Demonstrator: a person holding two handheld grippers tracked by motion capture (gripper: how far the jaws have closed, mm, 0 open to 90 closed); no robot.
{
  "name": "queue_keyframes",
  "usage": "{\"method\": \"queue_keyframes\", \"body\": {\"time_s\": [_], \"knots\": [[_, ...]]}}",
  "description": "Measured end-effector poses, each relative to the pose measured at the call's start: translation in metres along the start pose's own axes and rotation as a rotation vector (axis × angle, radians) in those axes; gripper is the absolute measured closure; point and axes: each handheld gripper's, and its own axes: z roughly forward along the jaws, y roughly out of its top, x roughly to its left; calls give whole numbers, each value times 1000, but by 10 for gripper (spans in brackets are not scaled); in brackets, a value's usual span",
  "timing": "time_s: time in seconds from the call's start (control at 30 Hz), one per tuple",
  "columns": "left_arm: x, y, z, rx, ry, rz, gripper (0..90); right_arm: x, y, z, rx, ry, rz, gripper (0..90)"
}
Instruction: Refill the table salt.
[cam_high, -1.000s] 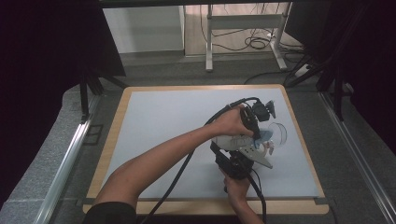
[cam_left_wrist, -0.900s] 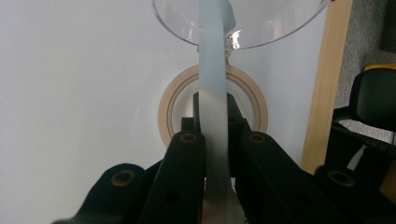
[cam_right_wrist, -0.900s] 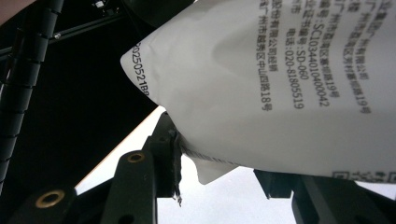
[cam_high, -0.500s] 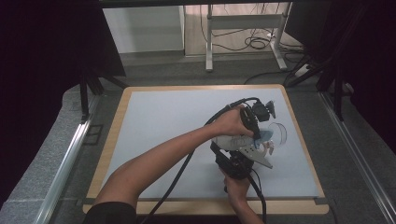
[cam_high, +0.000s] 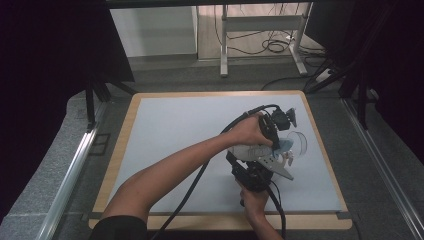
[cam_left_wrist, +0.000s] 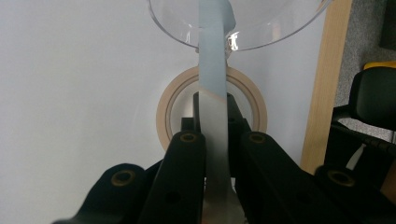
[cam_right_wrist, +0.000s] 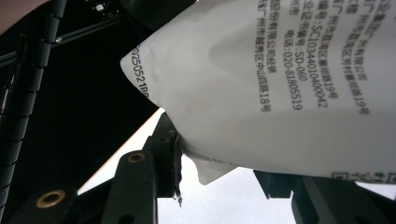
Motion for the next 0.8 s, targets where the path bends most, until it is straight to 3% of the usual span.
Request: {"method": "queue_keyframes", "body": {"time_s": [0.3,0.8], "knots": [[2,-2,0,-10,-3,-1,900,-1,-1,1,3,-3,-6,572],[4,-17,-2,-62,-14,-11,899,-1,-11,5,29,-7,-64,565]]}}
